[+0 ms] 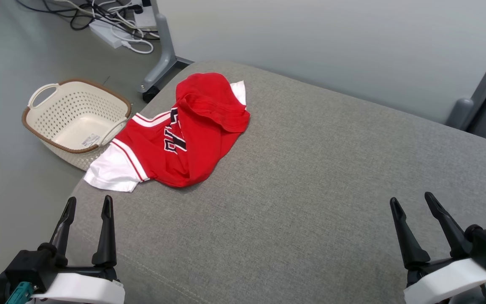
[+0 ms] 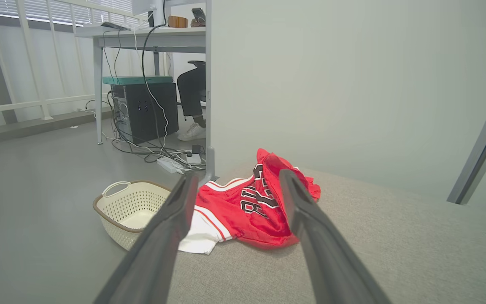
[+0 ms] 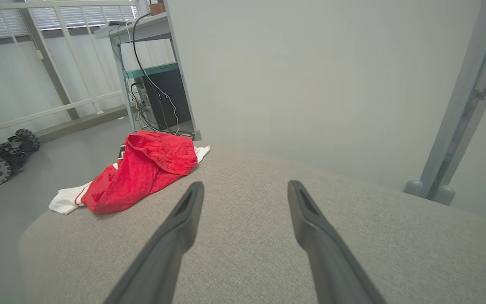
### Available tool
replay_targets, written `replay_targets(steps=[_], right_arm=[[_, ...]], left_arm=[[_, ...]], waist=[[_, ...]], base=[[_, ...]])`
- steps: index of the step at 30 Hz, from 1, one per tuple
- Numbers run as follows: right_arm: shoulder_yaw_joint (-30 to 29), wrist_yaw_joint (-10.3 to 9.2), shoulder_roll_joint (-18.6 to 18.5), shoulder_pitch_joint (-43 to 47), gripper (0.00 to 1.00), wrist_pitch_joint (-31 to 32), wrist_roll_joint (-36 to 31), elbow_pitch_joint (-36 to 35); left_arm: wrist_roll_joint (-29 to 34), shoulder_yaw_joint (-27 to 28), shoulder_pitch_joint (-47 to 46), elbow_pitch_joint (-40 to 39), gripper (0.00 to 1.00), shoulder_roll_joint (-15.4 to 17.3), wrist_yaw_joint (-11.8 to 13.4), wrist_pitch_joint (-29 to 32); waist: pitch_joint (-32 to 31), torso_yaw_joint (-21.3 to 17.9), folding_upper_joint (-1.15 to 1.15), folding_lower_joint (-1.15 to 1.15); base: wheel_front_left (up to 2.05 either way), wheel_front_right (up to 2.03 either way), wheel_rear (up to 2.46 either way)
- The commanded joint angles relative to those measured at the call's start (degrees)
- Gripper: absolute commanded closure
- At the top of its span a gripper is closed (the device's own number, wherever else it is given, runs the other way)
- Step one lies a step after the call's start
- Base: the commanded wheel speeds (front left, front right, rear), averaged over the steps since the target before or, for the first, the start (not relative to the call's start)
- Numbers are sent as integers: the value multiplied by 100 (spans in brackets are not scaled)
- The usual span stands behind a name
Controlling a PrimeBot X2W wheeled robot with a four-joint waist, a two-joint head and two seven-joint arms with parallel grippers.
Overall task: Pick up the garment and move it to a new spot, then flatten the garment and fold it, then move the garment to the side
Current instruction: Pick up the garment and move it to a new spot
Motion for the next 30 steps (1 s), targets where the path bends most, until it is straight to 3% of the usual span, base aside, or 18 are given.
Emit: replay_targets(steps=[1,21,27,30], right_arm=[[-14,2,-37,-43,0,20,11,24],[-97,2,-34,-135,0,71,-21,-51],[-78,2,-46,-320,0,303,-224,-328],[-34,2,-101,-522,0,482,-283,-507]], left_arm=[[-4,15,-47,-19,0,7,13,-27],[-20,126,-477,-35,0,-80,-115,-96],[82,335,-1303,-69,0,-187,-233,-110],[-5,538,-2017,370,0,-260,-472,-113]], waist=[[35,25,0,0],[269,28,0,0],[685,-236,0,0],[1038,-527,0,0]], base=[[0,0,0],[0,0,0],[0,0,0],[0,0,0]])
